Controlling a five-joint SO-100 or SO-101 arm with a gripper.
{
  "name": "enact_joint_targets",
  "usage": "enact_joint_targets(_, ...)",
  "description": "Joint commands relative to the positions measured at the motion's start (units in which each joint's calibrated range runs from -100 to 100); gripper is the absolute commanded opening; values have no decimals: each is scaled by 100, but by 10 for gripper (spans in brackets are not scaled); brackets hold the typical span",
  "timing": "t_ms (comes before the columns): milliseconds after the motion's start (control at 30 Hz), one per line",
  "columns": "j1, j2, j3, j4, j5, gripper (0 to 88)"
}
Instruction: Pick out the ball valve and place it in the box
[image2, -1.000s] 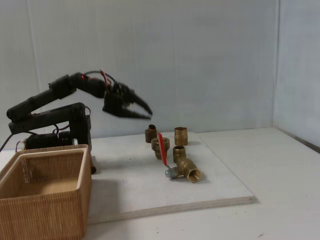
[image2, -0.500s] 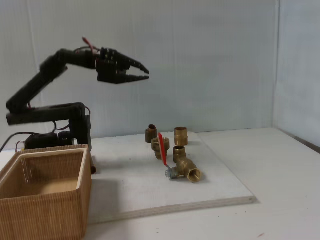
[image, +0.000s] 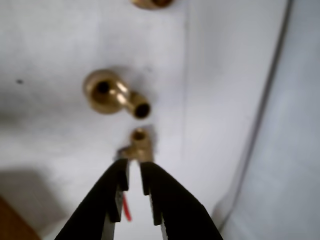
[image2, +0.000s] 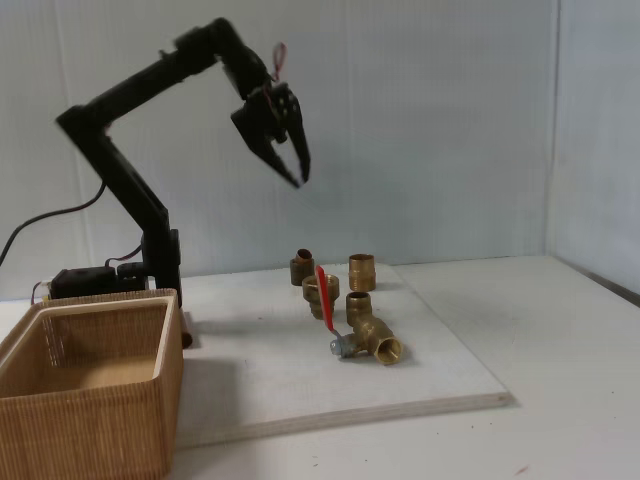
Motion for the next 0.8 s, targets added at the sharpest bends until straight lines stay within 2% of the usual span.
enact_joint_targets(0, -156, 566, -623, 722, -91, 10)
enact_joint_targets(233, -104, 930, -144, 705, -39, 16)
enact_joint_targets(300, -119, 990, -36, 696, 158, 24)
enact_joint_targets(400, -119, 1007, 145, 705, 401, 118)
enact_joint_targets(633, 139, 998, 876, 671, 432, 369)
enact_joint_targets(767, 331, 998, 957, 498, 432, 461)
